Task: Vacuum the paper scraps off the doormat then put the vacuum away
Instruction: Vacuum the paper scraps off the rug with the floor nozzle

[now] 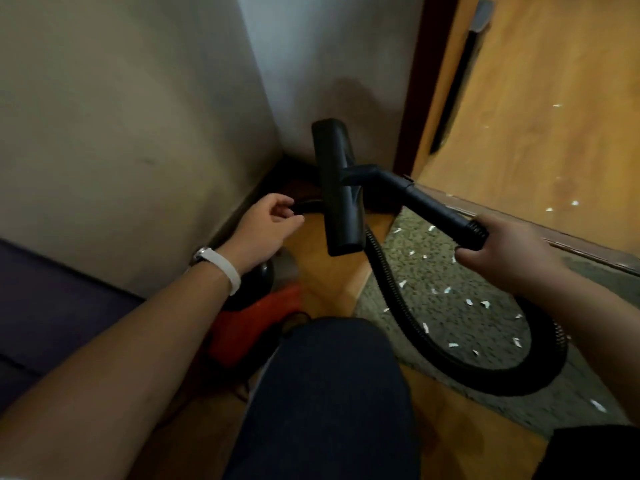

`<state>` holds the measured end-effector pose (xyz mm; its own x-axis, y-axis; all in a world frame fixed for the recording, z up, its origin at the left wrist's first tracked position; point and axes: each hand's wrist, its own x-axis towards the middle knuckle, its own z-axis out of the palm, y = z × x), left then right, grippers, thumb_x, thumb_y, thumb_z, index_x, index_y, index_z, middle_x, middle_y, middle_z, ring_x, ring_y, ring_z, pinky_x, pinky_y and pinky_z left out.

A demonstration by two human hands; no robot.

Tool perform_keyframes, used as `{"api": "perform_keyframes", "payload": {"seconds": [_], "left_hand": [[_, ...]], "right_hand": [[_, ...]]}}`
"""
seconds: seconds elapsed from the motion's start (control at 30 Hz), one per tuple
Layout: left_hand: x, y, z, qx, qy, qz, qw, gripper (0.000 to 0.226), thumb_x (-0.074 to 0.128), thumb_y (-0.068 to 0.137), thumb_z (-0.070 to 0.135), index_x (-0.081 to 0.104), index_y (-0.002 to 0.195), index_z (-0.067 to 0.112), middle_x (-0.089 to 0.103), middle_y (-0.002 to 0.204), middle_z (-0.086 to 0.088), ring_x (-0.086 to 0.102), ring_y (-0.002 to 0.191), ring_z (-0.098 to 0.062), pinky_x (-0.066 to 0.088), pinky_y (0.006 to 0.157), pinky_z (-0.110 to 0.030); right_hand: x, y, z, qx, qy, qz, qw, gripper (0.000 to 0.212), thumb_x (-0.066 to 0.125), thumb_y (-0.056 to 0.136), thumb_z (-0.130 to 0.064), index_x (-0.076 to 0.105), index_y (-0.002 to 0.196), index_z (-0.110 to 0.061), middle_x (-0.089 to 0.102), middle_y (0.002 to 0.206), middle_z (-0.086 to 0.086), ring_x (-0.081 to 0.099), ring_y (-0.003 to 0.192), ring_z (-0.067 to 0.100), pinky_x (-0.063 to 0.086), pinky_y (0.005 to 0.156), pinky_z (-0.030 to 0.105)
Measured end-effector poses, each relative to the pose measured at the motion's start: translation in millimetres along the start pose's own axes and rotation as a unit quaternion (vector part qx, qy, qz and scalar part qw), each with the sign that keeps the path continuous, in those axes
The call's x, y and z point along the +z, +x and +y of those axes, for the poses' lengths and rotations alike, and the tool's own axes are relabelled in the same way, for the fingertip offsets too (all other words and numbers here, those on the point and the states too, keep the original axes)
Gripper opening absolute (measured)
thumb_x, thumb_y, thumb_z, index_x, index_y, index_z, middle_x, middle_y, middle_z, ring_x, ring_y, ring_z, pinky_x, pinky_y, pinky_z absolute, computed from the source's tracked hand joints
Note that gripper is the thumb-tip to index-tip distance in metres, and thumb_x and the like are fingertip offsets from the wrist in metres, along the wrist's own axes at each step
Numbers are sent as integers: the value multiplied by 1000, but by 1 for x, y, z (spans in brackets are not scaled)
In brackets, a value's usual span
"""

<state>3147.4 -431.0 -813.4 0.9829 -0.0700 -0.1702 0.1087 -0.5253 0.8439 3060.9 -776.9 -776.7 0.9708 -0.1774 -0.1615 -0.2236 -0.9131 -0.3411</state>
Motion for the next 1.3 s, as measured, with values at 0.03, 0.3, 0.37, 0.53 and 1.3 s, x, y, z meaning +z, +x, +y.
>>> {"api": "perform_keyframes", "payload": {"seconds": [0.03,0.3,0.37,0.53,1.3], "left_hand": [[-16,-8,-16,5,-1,29,1000,25,71,88,24,57,108,29,62,97,5,58,82,-8,51,80,-26],[-114,-67,-141,-117,199,-99,968,48,56,99,25,41,145,18,49,139,-6,48,126,-21,45,96,-33],[-123,-68,-148,-105,183,-132,969,65,60,96,31,29,152,21,37,152,-5,38,138,-22,39,105,-34],[-134,-62,-163,-73,351,-248,900,129,68,55,83,4,156,35,9,164,4,18,149,-19,28,118,-41],[-120,-67,-186,-46,427,-171,887,141,73,48,82,-18,149,44,7,165,-4,29,145,-30,36,112,-46]], "right_hand": [[0,0,-8,-12,-9,-4,1000,28,75,78,-38,57,93,-23,57,71,-2,58,67,26,51,61,34],[14,10,-28,-49,-25,35,998,35,81,69,-34,54,89,-24,61,66,3,59,55,27,57,58,44],[21,15,-22,-44,-18,38,998,36,80,66,-35,53,90,-29,62,64,3,60,52,27,57,56,47],[38,29,4,-27,-7,33,999,40,75,64,-44,50,94,-34,63,65,0,62,50,24,58,51,48],[19,-4,-6,56,6,11,998,26,79,76,-27,57,88,-25,60,66,2,58,56,22,43,52,28]]}}
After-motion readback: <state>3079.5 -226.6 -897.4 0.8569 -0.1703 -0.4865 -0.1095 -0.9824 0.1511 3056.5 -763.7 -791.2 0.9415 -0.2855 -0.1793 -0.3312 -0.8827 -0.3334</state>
